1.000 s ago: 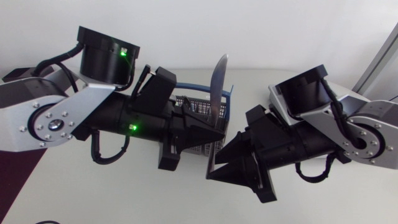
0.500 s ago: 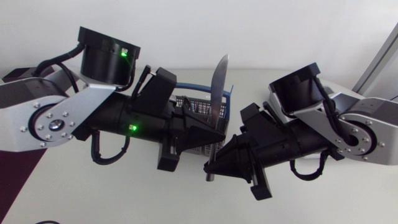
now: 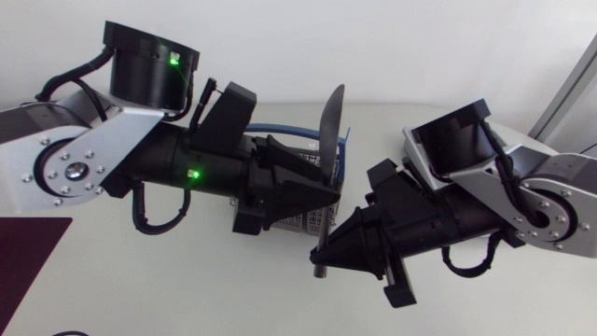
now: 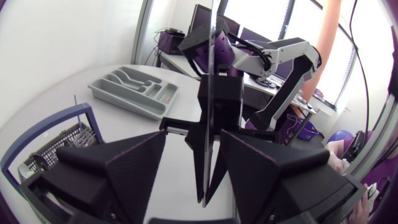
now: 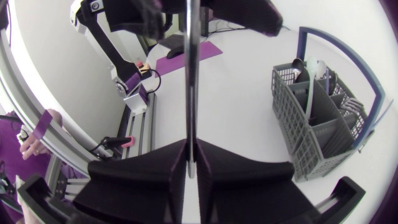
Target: Unload the cutlery basket into the drawer organizer.
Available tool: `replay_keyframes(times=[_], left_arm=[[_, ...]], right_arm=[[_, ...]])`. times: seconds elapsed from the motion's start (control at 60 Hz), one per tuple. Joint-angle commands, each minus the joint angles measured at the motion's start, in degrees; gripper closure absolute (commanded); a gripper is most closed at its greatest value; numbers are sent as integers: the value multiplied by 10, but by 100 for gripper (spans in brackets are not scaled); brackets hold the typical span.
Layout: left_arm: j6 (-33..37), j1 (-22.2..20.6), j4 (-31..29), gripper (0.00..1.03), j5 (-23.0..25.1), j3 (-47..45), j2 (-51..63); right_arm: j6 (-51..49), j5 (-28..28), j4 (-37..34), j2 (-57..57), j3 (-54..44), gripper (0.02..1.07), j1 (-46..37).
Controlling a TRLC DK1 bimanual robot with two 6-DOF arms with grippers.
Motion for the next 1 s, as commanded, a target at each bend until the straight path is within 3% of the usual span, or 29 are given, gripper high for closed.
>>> replay_keyframes(times=[0.0,0.25,0.517,0.733,0.983], left_arm=[[-9,9,-8,8,3,10,-4],[8,38,-28,8,1,5,-23],[49,56,-56,9,-71,2,-35],[71,54,-64,9,-114,-11,-37],[76,41,-67,9,-134,-13,-38]], right_arm=[[5,-3,-6,-22,-15,101,-21],[-64,-5,-71,-53,-24,101,-125],[-214,0,-153,-14,5,101,-352],[-289,43,-152,115,77,101,-525],[-262,135,-74,250,181,101,-612]])
